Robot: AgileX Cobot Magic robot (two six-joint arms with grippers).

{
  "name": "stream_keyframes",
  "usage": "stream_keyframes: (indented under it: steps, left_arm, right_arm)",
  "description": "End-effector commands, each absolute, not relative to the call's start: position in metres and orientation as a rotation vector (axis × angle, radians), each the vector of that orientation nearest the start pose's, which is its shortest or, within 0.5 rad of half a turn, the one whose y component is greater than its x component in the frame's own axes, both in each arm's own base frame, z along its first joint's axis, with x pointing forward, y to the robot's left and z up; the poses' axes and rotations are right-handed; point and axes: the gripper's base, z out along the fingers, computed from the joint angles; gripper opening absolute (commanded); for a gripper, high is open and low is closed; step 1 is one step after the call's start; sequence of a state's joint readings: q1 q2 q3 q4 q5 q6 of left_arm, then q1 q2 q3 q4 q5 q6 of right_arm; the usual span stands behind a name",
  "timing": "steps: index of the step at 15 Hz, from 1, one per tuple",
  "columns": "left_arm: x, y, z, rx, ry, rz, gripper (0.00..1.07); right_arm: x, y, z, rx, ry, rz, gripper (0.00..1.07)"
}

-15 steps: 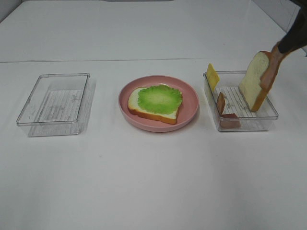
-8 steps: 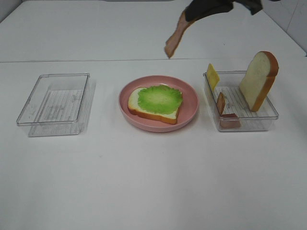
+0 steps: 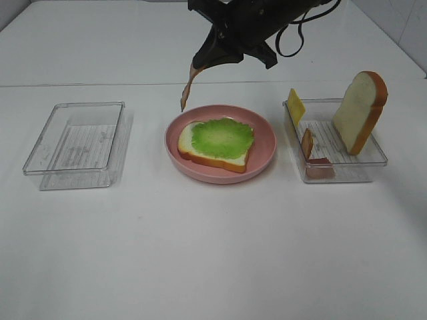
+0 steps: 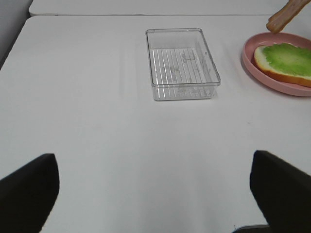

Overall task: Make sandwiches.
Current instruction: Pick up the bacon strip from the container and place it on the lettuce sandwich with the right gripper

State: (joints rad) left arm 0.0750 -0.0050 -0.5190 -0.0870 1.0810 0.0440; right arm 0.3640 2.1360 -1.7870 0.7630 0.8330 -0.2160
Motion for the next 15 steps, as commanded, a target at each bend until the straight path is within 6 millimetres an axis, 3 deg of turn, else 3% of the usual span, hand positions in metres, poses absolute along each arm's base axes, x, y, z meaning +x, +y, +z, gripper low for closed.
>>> stream_keyframes:
  steps: [1, 10, 15]
  left_arm:
    - [-0.011, -0.009, 0.282, -0.030, 2.008, -0.039, 1.02]
    - [-0.011, -0.009, 0.282, -0.030, 2.008, -0.039, 1.02]
    - [-0.011, -0.009, 0.282, -0.030, 2.008, -0.039, 1.02]
  right_arm:
    - [0.440, 0.220, 0.228, -0.232, 2.546, 1.000, 0.00]
    - [0.447, 0.232, 0.181, -0.181, 2.638, 1.059, 0.00]
    - [0.446, 0.228, 0.173, -0.243, 2.687, 0.991, 0.00]
